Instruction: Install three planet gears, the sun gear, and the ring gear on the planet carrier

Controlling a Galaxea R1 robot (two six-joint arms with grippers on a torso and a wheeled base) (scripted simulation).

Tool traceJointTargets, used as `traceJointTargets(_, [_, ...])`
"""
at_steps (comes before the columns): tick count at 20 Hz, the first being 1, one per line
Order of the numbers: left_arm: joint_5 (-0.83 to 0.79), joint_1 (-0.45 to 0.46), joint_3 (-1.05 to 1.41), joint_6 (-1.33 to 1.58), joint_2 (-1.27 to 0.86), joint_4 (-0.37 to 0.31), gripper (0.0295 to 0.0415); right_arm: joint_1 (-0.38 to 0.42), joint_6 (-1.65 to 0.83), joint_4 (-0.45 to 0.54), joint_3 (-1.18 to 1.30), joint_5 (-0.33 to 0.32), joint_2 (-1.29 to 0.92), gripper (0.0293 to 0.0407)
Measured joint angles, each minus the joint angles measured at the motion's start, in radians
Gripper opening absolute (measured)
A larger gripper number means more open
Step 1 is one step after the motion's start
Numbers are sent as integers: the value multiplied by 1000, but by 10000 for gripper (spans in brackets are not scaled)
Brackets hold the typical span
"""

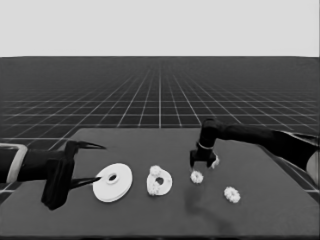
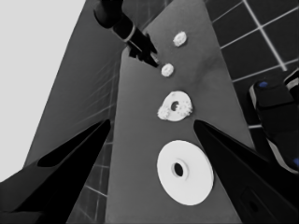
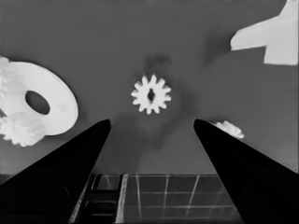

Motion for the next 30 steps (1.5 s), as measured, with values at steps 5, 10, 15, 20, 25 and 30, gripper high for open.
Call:
traceJointTargets(5, [0, 0, 0, 0, 0, 0, 385, -183, -57, -151, -136, 100, 53, 385])
traceJointTargets(10, [0, 0, 0, 0, 0, 0, 385, -193, -63, -160, -151, 108, 58, 385])
traceJointTargets(15, [0, 0, 0, 0, 0, 0, 385, -193, -63, -160, -152, 109, 59, 312])
traceJointTargets(20, [0, 0, 0, 0, 0, 0, 385, -193, -63, -161, -152, 109, 59, 312])
traceJointTargets(25, [0, 0, 0, 0, 0, 0, 385, -14, -1, -12, -14, 6, 6, 312])
traceJointTargets(30, [0, 0, 0, 0, 0, 0, 385, -1, -1, 1, -12, 0, 5, 312])
